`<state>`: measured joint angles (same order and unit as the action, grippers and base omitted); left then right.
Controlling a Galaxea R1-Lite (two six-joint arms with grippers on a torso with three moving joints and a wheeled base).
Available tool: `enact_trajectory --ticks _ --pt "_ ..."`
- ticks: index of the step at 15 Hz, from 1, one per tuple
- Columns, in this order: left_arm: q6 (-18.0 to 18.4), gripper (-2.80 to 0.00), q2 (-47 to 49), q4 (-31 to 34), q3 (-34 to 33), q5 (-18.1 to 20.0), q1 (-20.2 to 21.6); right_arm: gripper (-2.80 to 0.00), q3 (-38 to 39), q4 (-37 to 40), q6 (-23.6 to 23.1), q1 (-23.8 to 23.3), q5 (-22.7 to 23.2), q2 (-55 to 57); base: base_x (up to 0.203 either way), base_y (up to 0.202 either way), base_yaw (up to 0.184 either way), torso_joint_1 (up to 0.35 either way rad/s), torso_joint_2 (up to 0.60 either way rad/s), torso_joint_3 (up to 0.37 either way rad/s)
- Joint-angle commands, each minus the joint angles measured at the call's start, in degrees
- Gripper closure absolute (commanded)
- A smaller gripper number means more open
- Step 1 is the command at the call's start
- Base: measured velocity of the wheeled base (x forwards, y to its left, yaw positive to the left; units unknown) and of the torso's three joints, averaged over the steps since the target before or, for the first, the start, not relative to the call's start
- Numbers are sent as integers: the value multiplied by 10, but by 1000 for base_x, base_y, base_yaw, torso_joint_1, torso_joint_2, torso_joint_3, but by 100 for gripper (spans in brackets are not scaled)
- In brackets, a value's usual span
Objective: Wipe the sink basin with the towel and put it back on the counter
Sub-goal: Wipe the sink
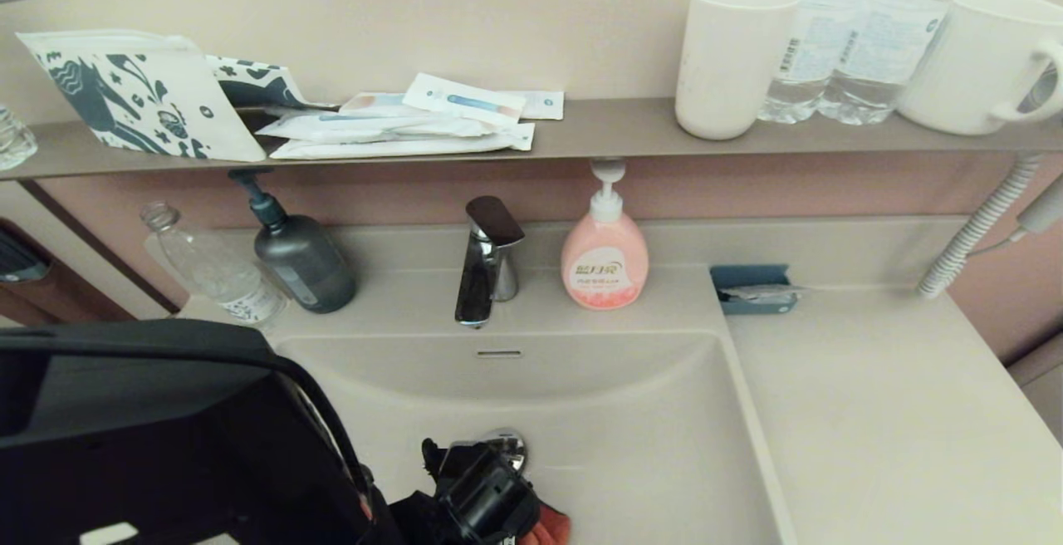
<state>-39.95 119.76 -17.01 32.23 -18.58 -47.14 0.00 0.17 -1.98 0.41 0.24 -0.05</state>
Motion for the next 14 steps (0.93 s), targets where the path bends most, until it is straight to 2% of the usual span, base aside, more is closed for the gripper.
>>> enact_trajectory --ticks 1,4,8,11,14 --pt "-1 0 4 1 -11 -1 13 0 0 0 0 0 0 0 0 0 0 0 0 0" --pt "1 0 2 -9 -31 -1 28 0 0 0 0 0 0 0 0 0 0 0 0 0" --pt "43 0 6 -44 -45 -1 66 0 0 0 0 0 0 0 0 0 0 0 0 0" --pt "70 0 5 -46 -46 -1 98 0 0 0 0 0 0 0 0 0 0 0 0 0" --pt "78 0 5 -47 -46 -1 109 0 0 0 0 0 0 0 0 0 0 0 0 0"
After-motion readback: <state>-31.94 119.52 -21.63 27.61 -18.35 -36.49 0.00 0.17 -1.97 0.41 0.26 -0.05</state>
